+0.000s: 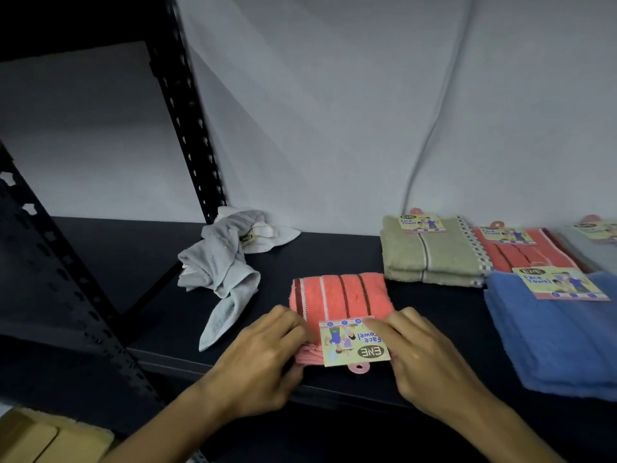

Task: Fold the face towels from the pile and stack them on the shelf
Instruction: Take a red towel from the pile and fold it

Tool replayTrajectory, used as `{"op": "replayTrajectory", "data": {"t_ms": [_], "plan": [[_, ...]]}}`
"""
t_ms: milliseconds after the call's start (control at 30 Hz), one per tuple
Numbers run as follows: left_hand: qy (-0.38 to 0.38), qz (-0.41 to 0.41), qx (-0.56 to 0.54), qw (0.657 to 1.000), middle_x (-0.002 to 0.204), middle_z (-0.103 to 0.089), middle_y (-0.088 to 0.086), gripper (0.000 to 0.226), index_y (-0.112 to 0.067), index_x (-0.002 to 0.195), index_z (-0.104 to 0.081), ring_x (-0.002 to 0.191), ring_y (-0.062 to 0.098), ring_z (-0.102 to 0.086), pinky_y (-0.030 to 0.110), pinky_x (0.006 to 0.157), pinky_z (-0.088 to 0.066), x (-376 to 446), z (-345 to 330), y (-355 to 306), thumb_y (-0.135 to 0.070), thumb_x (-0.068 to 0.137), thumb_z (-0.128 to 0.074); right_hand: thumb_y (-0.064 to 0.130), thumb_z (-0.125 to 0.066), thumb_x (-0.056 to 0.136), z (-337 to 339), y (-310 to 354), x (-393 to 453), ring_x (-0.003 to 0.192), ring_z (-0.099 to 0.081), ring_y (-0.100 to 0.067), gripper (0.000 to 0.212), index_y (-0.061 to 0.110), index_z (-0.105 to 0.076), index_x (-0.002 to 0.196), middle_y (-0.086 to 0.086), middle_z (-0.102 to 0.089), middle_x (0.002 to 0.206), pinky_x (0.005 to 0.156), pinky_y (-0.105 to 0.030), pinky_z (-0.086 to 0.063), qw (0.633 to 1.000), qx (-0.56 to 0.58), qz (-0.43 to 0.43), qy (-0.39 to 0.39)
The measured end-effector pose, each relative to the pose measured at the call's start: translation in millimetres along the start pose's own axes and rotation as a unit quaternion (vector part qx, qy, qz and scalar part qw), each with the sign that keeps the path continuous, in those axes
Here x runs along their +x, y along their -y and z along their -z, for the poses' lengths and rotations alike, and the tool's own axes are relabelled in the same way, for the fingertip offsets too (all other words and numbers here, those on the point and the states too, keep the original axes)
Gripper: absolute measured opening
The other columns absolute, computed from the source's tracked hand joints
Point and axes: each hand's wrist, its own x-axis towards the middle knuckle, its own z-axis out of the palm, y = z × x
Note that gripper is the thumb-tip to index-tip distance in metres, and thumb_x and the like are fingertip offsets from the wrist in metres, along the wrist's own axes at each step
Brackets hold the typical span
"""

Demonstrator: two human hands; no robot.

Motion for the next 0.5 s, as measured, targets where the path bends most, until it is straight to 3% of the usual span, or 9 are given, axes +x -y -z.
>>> {"op": "replayTrajectory", "data": {"t_ms": [133,200,300,400,467,500], "plan": [[0.033,0.000,-0.018,0.999,0.116,-0.052,-0.014,0.038,-0.022,0.114,-0.061,0.110,0.006,-0.048,0.025,0.091,-0.045,-4.8,8.6,-0.8,-0.023,0.076,-0.062,-0.001,-0.068,0.057,8.7,-3.8,-7.5,0.086,-0.046,-0.009,0.072,0.018,-0.055,0.125,0.011,-0.048,0.102,0.064,-0.016,-0.049,0.998,0.000,0.017,0.068],[0.053,0.001,-0.029,0.998,0.117,-0.052,-0.016,0.044,-0.024,0.115,-0.062,0.112,0.004,-0.047,0.025,0.093,-0.044,-6.3,12.1,-0.5,-0.018,0.072,-0.058,0.008,-0.059,0.063,16.3,-4.3,-10.9,0.095,-0.045,-0.005,0.074,0.024,-0.050,0.135,0.015,-0.044,0.109,0.075,-0.018,-0.050,0.994,-0.011,0.026,0.106],[0.020,0.044,-0.075,0.996,0.117,-0.051,-0.020,0.049,-0.025,0.119,-0.061,0.115,0.002,-0.047,0.019,0.096,-0.042,-5.3,14.4,2.6,-0.012,0.072,-0.053,0.017,-0.041,0.076,29.4,-7.2,-5.6,0.106,-0.038,0.000,0.070,0.031,-0.040,0.145,0.023,-0.039,0.115,0.095,-0.018,-0.039,0.986,0.043,-0.007,0.161],[-0.038,0.135,-0.106,0.984,0.129,-0.044,-0.022,0.050,-0.026,0.135,-0.050,0.126,-0.003,-0.037,0.008,0.101,-0.030,10.7,15.7,-0.3,-0.018,0.086,-0.048,0.016,-0.043,0.078,34.8,-5.5,12.4,0.104,-0.044,0.001,0.058,0.025,-0.055,0.134,0.021,-0.044,0.109,0.087,-0.013,-0.042,0.987,0.129,-0.054,0.075],[-0.023,0.157,-0.083,0.984,0.144,-0.035,-0.019,0.051,-0.025,0.147,-0.039,0.136,-0.009,-0.021,0.003,0.107,-0.013,30.0,12.5,-3.5,-0.030,0.096,-0.040,0.011,-0.045,0.083,26.8,-1.9,30.0,0.110,-0.042,0.003,0.050,0.017,-0.058,0.131,0.015,-0.047,0.115,0.086,-0.011,-0.042,0.991,0.119,-0.064,0.002],[0.003,0.160,-0.060,0.985,0.153,-0.027,-0.017,0.052,-0.023,0.152,-0.031,0.141,-0.007,-0.013,0.005,0.110,-0.005,40.2,9.1,-3.3,-0.036,0.101,-0.033,0.010,-0.045,0.088,20.4,0.5,40.3,0.119,-0.038,0.002,0.049,0.015,-0.053,0.136,0.011,-0.046,0.125,0.093,-0.017,-0.043,0.993,0.097,-0.070,-0.007]]}}
